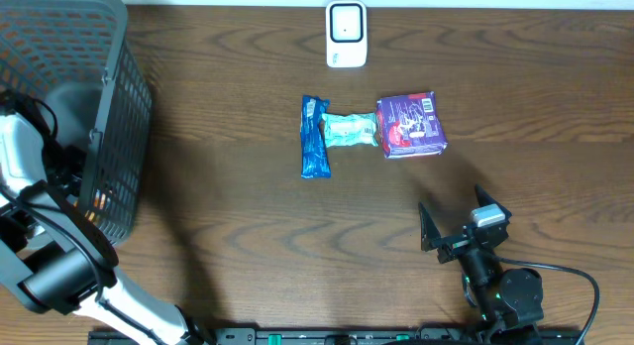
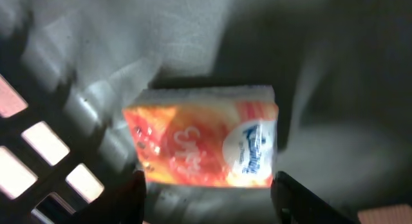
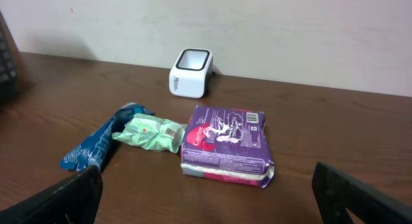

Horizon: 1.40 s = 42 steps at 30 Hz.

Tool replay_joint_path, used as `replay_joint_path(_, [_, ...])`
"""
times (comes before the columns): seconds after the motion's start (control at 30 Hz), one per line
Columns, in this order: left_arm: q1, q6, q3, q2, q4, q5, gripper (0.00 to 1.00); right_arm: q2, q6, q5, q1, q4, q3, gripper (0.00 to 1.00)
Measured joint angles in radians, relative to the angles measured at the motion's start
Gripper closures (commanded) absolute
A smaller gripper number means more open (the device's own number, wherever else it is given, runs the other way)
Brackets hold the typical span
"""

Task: Scan the item barcode
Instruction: 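Reach into the basket and grasp the orange tissue box with left gripper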

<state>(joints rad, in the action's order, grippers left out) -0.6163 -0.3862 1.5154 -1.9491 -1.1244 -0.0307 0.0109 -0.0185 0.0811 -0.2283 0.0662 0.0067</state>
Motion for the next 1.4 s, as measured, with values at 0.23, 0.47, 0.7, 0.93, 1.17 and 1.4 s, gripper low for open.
replay_joint_path(0.23, [0.037, -0.029, -0.038, -0.004, 0.057, -0.002, 0.45, 0.000, 0.000, 0.000, 0.000, 0.000, 0.000, 0.01])
replay_joint_path(0.47, [0.065, -0.063, -0.102, -0.005, 0.123, -0.103, 0.48, 0.000, 0.000, 0.000, 0.000, 0.000, 0.000, 0.01])
replay_joint_path(0.7, [0.063, -0.051, -0.103, -0.005, 0.156, -0.193, 0.90, 0.000, 0.000, 0.000, 0.000, 0.000, 0.000, 0.01])
replay_joint_path(0.93, [0.063, -0.051, -0.103, -0.005, 0.150, -0.185, 0.93, 0.000, 0.000, 0.000, 0.000, 0.000, 0.000, 0.01])
replay_joint_path(1.17, [0.063, -0.050, -0.048, -0.002, 0.071, -0.185, 0.75, 0.000, 0.000, 0.000, 0.000, 0.000, 0.000, 0.01])
replay_joint_path(1.4, [0.062, -0.039, -0.026, 0.071, 0.060, -0.185, 0.25, 0.000, 0.000, 0.000, 0.000, 0.000, 0.000, 0.01])
